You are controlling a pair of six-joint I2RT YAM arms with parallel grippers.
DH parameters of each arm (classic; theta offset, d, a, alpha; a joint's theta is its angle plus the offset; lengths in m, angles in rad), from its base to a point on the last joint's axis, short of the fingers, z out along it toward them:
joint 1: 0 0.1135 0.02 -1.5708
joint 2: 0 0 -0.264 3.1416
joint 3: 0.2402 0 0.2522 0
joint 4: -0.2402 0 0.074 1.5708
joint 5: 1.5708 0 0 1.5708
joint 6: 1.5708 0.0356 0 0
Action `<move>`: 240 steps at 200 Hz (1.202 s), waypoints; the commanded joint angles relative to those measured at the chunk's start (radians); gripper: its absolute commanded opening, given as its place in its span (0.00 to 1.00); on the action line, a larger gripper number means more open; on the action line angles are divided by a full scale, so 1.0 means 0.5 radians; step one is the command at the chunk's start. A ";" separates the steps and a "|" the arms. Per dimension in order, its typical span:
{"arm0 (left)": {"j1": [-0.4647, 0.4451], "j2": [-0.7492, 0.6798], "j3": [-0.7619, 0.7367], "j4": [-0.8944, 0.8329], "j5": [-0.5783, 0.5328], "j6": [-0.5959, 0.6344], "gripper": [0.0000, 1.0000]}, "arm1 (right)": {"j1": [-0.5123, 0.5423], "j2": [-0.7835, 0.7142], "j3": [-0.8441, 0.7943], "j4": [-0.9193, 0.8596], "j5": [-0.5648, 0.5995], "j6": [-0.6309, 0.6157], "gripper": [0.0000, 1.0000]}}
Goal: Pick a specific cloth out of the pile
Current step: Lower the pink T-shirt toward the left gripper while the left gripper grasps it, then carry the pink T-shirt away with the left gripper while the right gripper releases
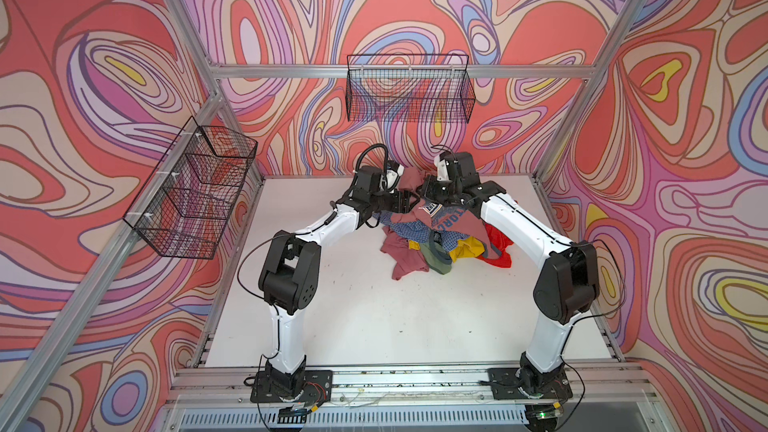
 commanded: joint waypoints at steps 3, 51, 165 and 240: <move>-0.003 0.041 0.110 -0.048 -0.067 -0.058 0.35 | -0.035 -0.124 -0.033 0.045 -0.054 0.021 0.00; -0.004 -0.170 0.080 -0.009 -0.111 -0.131 0.00 | -0.118 -0.293 -0.260 0.145 0.047 0.076 0.36; 0.000 -0.776 0.284 -0.156 -0.365 -0.101 0.00 | -0.161 -0.559 -0.429 0.189 0.508 -0.211 0.89; 0.041 -0.992 0.598 -0.357 -0.610 0.020 0.00 | -0.160 -0.643 -0.495 0.235 0.731 -0.276 0.98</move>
